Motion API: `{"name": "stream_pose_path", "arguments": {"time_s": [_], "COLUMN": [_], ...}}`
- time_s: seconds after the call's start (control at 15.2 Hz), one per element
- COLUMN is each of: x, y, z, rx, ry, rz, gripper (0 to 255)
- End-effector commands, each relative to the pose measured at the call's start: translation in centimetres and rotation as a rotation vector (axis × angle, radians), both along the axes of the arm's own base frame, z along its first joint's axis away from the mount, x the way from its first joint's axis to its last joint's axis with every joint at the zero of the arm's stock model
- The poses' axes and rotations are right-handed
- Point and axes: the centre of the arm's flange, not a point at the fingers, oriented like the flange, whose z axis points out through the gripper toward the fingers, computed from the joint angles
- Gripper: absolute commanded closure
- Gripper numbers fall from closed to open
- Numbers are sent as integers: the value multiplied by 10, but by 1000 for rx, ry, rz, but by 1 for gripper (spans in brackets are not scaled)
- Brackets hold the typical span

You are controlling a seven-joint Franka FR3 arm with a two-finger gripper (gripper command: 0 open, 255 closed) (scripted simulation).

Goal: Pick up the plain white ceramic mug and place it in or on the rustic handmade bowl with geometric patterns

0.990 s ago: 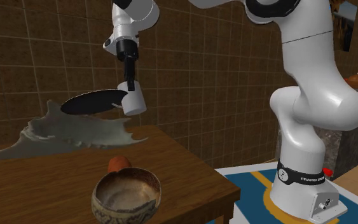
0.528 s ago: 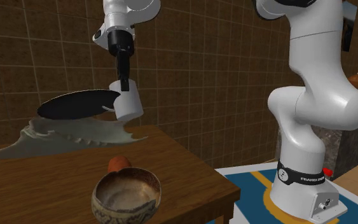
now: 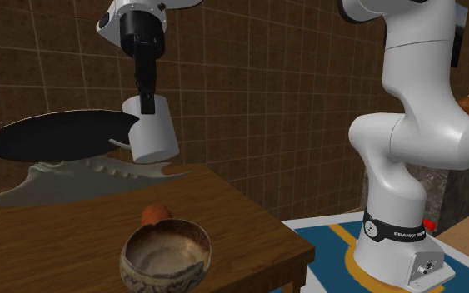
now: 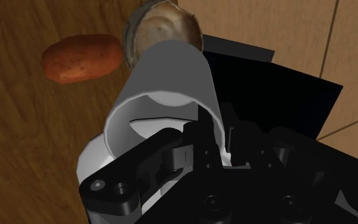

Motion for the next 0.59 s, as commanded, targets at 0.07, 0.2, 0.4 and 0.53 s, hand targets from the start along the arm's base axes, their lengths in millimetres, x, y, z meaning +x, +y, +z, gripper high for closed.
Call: {"name": "stream_pose_path", "arguments": {"time_s": [0.07, 0.2, 0.4, 0.53], "x": [4, 7, 9, 9], "y": [39, 65, 84, 84], "z": [2, 5, -3, -14], "rx": [0, 0, 0, 0], "ry": [0, 0, 0, 0], "rz": [-2, -2, -2, -2], "gripper": [255, 255, 255, 255]}}
